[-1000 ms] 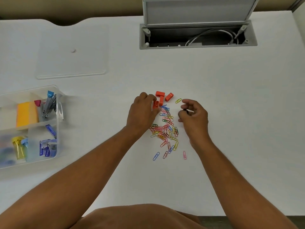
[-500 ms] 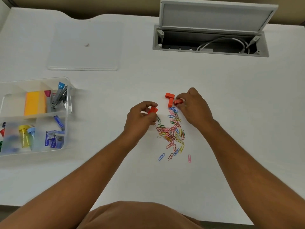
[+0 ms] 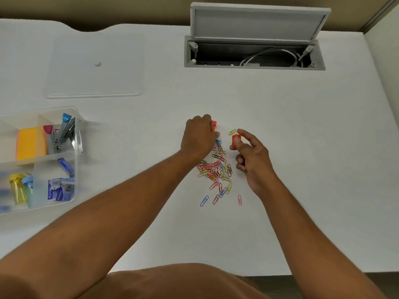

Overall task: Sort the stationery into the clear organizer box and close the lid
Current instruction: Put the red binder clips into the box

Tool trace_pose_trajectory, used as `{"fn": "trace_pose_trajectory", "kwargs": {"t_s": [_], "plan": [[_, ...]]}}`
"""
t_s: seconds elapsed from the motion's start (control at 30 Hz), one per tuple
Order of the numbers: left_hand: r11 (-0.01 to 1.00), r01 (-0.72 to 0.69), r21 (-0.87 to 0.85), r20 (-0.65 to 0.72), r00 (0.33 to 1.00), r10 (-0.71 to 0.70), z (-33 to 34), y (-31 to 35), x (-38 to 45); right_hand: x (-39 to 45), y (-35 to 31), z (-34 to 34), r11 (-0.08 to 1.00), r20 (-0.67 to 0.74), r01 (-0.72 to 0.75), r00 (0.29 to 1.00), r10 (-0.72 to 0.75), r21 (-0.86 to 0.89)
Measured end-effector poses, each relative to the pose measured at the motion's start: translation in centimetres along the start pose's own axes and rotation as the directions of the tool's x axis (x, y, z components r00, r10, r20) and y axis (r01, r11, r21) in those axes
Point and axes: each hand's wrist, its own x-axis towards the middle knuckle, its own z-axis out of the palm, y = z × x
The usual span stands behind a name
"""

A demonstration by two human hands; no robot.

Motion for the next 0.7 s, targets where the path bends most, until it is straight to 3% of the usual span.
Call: {"fn": "trace_pose_trajectory", "kwargs": {"t_s": [0.17, 0.3, 0.37, 0.43, 0.53, 0.6, 0.7], "plan": [[0.997, -0.028, -0.068, -0.061, 0.998, 0.024, 0.1, -0.1, -0.5, -1.3, 1.6, -0.5, 0.977, 0.069, -0.077, 0.996, 0.064, 0.2], [0.932, 0.102, -0.347, -0.012, 0.993, -0.113, -2.1, -1.4, -2.1, -1.6, 2.1, 0.3, 0.924, 0.141, -0.142, 0.985, 0.098, 0.355], [0.821, 0.2, -0.535, 0.059, 0.978, -0.2, -3.8, -2.6, -3.4, -1.8, 2.1, 1.2, 0.914, 0.177, -0.154, 0.98, 0.093, 0.374], [0.666, 0.276, -0.693, 0.144, 0.958, -0.247, -5.8, -4.3, -5.3, -2.1, 2.2, 2.5, 0.923, 0.206, -0.147, 0.975, 0.076, 0.354], [0.528, 0.277, -0.802, 0.157, 0.952, -0.262, -9.0, -7.3, -8.7, -3.0, 2.4, 5.7, 0.955, 0.237, -0.125, 0.97, 0.06, 0.269], [0.504, 0.261, -0.823, 0.111, 0.945, -0.308, -11.3, -9.9, -10.8, -3.9, 2.6, 8.7, 0.976, 0.28, -0.105, 0.959, 0.048, 0.192], [0.593, 0.251, -0.765, -0.006, 0.918, -0.395, -14.7, -14.4, -13.5, -5.5, 2.9, 14.2, 0.998, 0.375, -0.048, 0.927, 0.028, 0.045]]}}
